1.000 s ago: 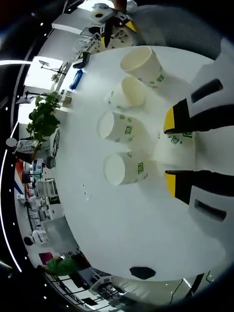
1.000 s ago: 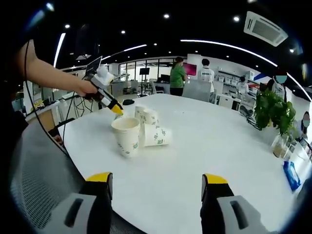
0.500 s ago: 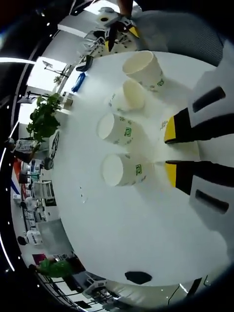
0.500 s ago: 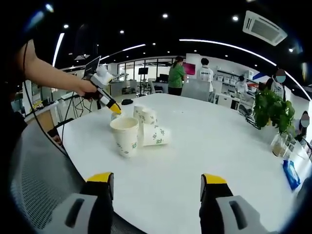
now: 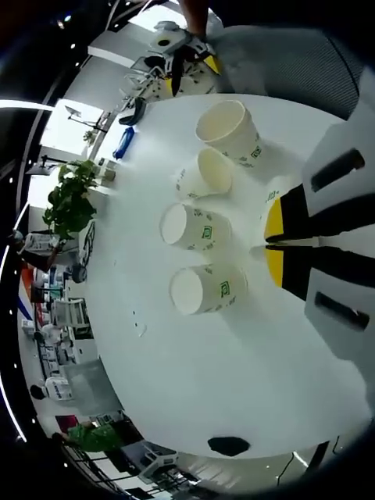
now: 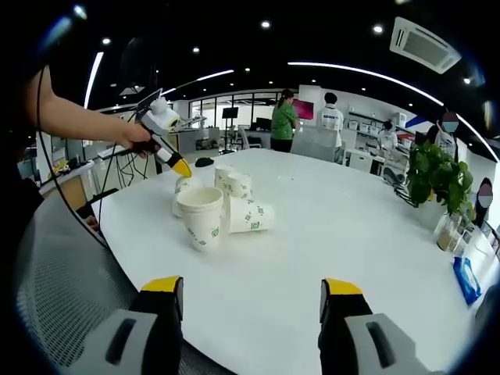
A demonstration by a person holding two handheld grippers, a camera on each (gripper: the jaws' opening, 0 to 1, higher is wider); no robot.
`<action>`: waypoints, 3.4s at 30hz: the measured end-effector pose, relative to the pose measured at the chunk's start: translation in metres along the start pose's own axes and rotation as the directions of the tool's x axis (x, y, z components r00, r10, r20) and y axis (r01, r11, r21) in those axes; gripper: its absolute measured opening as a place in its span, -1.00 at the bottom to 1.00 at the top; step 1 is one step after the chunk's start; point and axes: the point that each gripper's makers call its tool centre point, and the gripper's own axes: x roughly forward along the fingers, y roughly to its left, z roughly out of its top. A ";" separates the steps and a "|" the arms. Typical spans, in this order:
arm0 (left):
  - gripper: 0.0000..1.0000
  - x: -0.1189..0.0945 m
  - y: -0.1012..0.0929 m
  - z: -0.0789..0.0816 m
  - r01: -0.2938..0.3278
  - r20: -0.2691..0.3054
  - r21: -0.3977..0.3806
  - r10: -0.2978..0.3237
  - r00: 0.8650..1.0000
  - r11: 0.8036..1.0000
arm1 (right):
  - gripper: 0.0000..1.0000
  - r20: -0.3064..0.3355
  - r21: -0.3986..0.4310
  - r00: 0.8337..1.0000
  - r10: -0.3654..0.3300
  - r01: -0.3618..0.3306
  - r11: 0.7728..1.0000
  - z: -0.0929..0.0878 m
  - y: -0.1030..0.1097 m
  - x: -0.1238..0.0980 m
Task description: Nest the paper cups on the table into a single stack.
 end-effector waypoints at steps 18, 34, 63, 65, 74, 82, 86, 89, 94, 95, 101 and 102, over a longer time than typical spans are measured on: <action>-1.00 -0.032 -0.013 0.038 0.007 0.088 0.008 -0.008 0.996 1.000 | 0.41 -0.005 -0.003 1.000 0.007 -0.007 1.000 -0.001 0.001 0.001; -1.00 -0.045 -0.039 0.060 0.050 0.130 0.047 -0.055 0.990 0.998 | 0.43 -0.001 -0.001 1.000 0.017 -0.017 1.000 -0.001 0.002 0.001; -1.00 -0.062 -0.094 0.077 0.154 0.142 0.173 -0.180 0.973 0.973 | 0.44 0.004 -0.001 1.000 0.013 -0.013 1.000 0.000 0.001 0.000; -1.00 -0.063 -0.098 0.076 0.160 0.140 0.182 -0.187 0.972 0.970 | 0.44 0.005 -0.002 1.000 0.013 -0.013 1.000 0.000 0.001 0.000; -1.00 -0.063 -0.109 0.070 0.179 0.116 0.235 -0.210 0.971 0.955 | 0.43 0.004 -0.001 1.000 0.014 -0.014 1.000 0.001 0.002 0.000; -1.00 -0.058 -0.125 0.065 0.174 0.084 0.293 -0.206 0.975 0.940 | 0.42 0.001 0.000 1.000 0.015 -0.015 1.000 -0.001 0.001 0.000; -1.00 -0.054 -0.125 0.059 0.153 0.053 0.350 -0.182 0.982 0.924 | 0.40 -0.004 0.001 1.000 0.015 -0.015 1.000 -0.002 0.001 0.001; -1.00 -0.051 -0.130 0.056 0.152 0.038 0.374 -0.179 0.983 0.915 | 0.40 -0.003 0.002 1.000 0.014 -0.014 1.000 -0.001 0.001 0.000; -1.00 -0.048 -0.135 0.053 0.158 0.013 0.422 -0.181 0.983 0.892 | 0.40 -0.006 0.002 1.000 0.015 -0.015 1.000 -0.002 0.001 0.001; -1.00 -0.047 -0.134 0.052 0.154 0.004 0.439 -0.173 0.985 0.885 | 0.40 -0.007 0.002 1.000 0.015 -0.015 1.000 -0.002 0.001 0.001; -1.00 -0.043 -0.134 0.049 0.149 -0.022 0.488 -0.159 0.987 0.860 | 0.38 -0.009 0.002 1.000 0.016 -0.016 1.000 -0.002 0.002 0.000; -1.00 -0.043 -0.135 0.050 0.149 -0.023 0.494 -0.159 0.987 0.857 | 0.38 -0.010 0.002 1.000 0.017 -0.017 1.000 -0.002 0.002 0.000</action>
